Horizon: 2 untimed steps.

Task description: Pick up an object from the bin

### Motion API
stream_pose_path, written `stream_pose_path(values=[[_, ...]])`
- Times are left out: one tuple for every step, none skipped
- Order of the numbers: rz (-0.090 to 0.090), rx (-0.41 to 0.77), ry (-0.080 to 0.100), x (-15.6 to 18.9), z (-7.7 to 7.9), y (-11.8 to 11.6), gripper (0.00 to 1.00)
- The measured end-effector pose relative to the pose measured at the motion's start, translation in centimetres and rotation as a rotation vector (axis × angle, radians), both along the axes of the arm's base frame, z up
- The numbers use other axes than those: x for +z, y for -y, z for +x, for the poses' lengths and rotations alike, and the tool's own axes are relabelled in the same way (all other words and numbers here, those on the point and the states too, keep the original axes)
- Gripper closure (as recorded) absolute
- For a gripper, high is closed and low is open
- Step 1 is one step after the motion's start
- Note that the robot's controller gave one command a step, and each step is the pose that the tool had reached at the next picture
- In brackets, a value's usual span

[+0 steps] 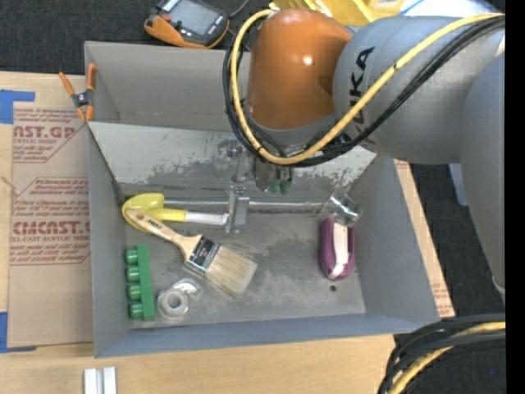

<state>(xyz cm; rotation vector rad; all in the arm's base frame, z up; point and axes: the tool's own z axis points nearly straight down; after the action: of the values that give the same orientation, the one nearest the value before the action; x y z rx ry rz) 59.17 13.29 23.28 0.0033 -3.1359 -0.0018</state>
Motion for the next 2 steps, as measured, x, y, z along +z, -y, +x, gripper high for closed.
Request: stream_pose_path(values=[[0.001, -0.001, 0.008, 0.5, 0.2, 0.1, 0.00], [0.002, -0.243, 0.009, -12.5, -0.1, -2.4, 0.00]])
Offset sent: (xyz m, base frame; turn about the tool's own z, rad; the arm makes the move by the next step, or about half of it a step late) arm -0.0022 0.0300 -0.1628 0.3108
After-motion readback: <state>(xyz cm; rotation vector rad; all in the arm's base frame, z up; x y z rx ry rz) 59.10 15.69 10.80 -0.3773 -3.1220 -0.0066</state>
